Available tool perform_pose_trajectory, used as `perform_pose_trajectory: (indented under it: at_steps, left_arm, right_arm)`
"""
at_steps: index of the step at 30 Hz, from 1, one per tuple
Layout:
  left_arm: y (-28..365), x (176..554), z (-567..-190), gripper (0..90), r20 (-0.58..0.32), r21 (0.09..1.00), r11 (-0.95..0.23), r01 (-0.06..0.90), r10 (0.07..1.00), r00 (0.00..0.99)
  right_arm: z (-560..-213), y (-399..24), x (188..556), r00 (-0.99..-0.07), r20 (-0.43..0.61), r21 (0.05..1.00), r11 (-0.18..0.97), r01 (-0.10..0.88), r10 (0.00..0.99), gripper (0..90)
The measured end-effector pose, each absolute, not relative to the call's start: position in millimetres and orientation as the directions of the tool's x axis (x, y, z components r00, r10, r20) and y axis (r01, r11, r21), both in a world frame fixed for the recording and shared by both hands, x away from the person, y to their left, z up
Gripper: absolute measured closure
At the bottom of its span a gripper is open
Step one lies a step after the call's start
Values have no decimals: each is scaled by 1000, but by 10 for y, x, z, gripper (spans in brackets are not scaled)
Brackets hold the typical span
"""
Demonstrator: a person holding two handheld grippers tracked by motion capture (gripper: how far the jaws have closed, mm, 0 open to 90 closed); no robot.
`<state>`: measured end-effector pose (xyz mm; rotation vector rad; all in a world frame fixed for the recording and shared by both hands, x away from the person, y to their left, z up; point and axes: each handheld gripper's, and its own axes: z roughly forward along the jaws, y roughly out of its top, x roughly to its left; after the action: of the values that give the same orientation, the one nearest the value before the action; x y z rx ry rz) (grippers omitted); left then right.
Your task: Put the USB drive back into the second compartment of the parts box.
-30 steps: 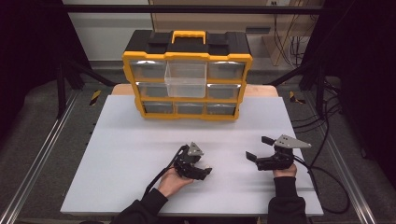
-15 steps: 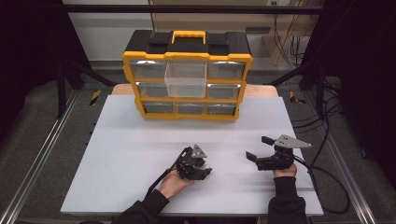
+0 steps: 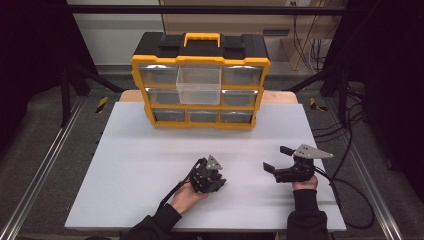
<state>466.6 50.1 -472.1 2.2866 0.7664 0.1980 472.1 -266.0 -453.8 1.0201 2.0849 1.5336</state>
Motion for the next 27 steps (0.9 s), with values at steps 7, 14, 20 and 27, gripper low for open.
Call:
perform_pose_trajectory:
  at_steps: [7,14,20,27]
  left_arm:
    - [497,4666,-4712,775,-71,661,-583,472,578,813]
    - [497,4676,-4711,782,-79,660,-579,479,581,810]
    - [488,4687,-4715,768,-86,660,-572,487,586,806]
    - [485,4695,-4713,782,-90,656,-569,495,593,801]
  right_arm:
    - [-4537,-2661,4720,-676,129,929,151,339,725,25]
    - [-4536,-2661,4720,-677,131,929,149,340,725,25]
    - [-4537,-2661,4721,-677,130,929,149,338,724,25]
    - [-4537,-2660,4721,-678,132,928,150,341,724,25]
